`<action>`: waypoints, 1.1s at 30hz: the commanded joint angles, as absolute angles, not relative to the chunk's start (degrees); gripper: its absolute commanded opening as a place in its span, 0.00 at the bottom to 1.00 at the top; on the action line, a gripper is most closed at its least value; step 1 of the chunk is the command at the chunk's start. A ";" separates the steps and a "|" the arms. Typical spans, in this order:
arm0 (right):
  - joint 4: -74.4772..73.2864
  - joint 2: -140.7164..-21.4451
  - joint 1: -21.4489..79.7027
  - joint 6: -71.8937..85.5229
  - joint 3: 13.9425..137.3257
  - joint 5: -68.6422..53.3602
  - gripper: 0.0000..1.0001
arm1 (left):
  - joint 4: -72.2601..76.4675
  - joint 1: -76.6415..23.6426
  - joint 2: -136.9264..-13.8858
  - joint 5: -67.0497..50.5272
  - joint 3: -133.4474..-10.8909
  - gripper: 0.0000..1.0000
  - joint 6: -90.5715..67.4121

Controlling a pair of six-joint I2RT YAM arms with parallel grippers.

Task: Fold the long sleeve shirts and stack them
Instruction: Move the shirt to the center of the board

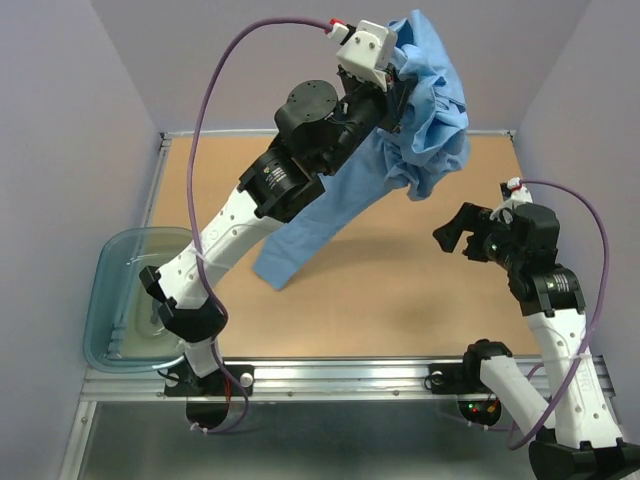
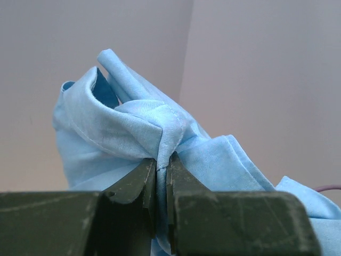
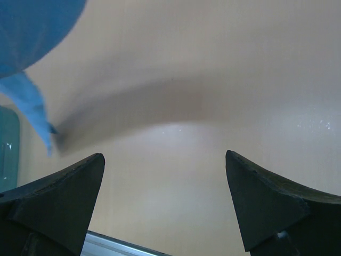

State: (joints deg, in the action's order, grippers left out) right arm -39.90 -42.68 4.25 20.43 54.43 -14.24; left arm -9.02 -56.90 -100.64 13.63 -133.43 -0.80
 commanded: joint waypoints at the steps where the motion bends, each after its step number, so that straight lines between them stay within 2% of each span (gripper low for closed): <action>1: -37.88 -41.05 4.48 20.65 57.13 -11.08 1.00 | 5.71 -56.87 -95.28 7.65 -132.91 0.00 2.20; 6: -37.88 -40.26 4.57 20.22 57.57 -8.88 1.00 | 10.09 -56.78 -90.10 15.01 -121.93 0.03 2.81; 9: -37.88 -40.43 4.57 19.07 57.57 -10.10 1.00 | 14.48 -56.25 -83.60 23.45 -107.62 0.30 1.94; 10: -37.88 -40.52 4.57 18.90 57.57 -10.28 1.00 | 14.85 -55.90 -81.76 27.30 -103.75 0.48 0.89; 11: -37.88 -40.52 4.57 18.64 57.57 -10.81 1.00 | 15.11 -54.68 -77.91 28.99 -95.79 0.56 -2.95; 12: -37.88 -40.34 4.57 18.55 57.05 -11.42 1.00 | 14.86 -53.97 -75.87 32.83 -91.89 0.70 -4.99; 15: -37.88 -41.04 4.57 19.33 56.34 -13.09 1.00 | 8.92 -49.93 -67.52 38.30 -77.38 0.83 -16.64; 16: -37.88 -41.22 4.57 19.16 55.99 -13.97 1.00 | 6.44 -48.44 -65.50 38.76 -71.69 0.84 -19.92; 19: -37.71 -42.45 4.57 19.51 55.20 -15.38 1.00 | -2.86 -41.85 -58.64 35.53 -64.71 0.85 -30.11; 23: -37.09 -46.83 4.48 20.65 54.32 -16.52 1.00 | -8.78 -38.59 -53.54 32.43 -55.05 0.85 -33.39; 27: -34.90 -51.32 4.57 22.06 53.35 -18.98 1.00 | -11.60 -36.65 -52.21 30.59 -49.23 0.85 -35.59; 33: -32.09 -58.70 4.83 24.34 52.56 -22.06 1.00 | -13.45 -28.05 -52.03 27.16 -41.67 0.85 -37.00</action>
